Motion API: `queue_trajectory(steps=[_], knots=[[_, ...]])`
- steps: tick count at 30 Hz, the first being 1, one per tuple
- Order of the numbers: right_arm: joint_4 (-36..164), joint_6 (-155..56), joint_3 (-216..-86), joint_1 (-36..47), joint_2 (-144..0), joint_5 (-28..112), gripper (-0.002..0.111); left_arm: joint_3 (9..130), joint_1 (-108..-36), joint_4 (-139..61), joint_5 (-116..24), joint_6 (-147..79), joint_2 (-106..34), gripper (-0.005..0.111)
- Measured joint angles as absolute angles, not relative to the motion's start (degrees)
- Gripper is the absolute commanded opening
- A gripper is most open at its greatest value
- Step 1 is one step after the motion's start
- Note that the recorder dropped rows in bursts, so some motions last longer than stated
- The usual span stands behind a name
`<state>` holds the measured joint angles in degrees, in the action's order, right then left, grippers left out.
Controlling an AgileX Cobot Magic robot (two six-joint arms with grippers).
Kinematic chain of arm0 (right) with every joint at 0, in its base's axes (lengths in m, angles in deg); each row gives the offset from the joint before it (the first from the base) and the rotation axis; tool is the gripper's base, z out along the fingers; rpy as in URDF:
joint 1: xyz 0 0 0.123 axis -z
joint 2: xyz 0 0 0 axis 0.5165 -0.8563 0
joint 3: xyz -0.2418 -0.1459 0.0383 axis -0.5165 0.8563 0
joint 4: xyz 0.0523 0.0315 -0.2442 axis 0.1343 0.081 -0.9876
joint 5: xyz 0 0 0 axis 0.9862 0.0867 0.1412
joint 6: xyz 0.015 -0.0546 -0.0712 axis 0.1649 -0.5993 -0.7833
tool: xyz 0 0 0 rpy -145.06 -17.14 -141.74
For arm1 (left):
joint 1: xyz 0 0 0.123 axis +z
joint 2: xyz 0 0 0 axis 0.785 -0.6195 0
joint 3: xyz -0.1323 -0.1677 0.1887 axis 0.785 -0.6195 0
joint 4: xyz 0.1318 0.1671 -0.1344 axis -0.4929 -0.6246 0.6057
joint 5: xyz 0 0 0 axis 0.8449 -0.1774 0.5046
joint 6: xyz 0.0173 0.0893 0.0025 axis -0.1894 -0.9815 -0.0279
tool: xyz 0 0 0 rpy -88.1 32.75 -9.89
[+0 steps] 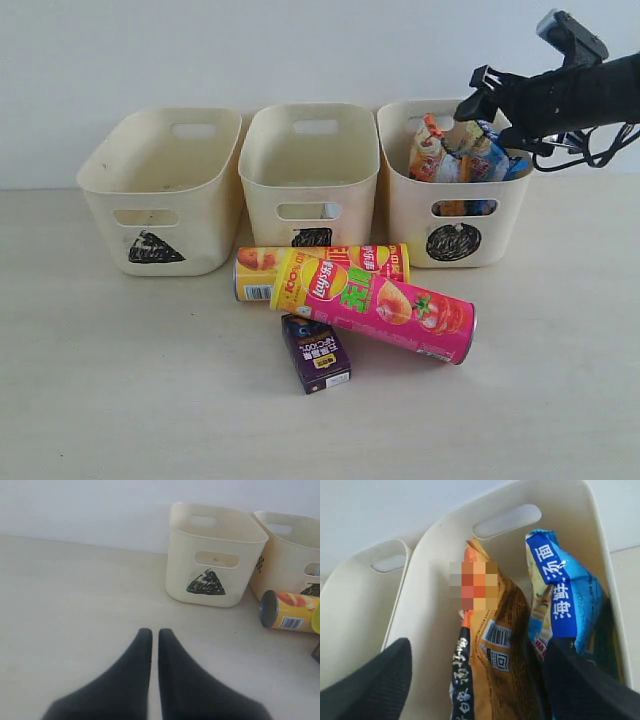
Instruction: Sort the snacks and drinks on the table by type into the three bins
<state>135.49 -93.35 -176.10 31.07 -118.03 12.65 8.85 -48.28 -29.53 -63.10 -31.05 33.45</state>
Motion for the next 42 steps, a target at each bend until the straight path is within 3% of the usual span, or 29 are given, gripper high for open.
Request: queue_trajectory(steps=[6, 7, 17, 23, 42], knots=[[131.6, -93.3, -176.1, 31.1, -115.4, 12.4, 0.002, 8.8, -48.3, -29.5, -63.1, -31.1, 33.4, 0.004], [130.3, -93.3, -176.1, 31.1, -114.3, 12.1, 0.0, 8.8, -48.3, -29.5, -63.1, -31.1, 33.4, 0.004], [110.6, -83.7, -174.1, 32.9, -104.0, 3.4, 0.0, 8.8, -48.3, -29.5, -63.1, -31.1, 33.4, 0.004], [101.7, -76.9, -160.9, 33.1, -93.9, 6.4, 0.0, 8.8, -48.3, -29.5, -63.1, -31.1, 33.4, 0.004], [104.2, -76.1, -121.9, 33.1, -46.7, 15.3, 0.0, 8.8, -48.3, -29.5, -63.1, -31.1, 33.4, 0.004]])
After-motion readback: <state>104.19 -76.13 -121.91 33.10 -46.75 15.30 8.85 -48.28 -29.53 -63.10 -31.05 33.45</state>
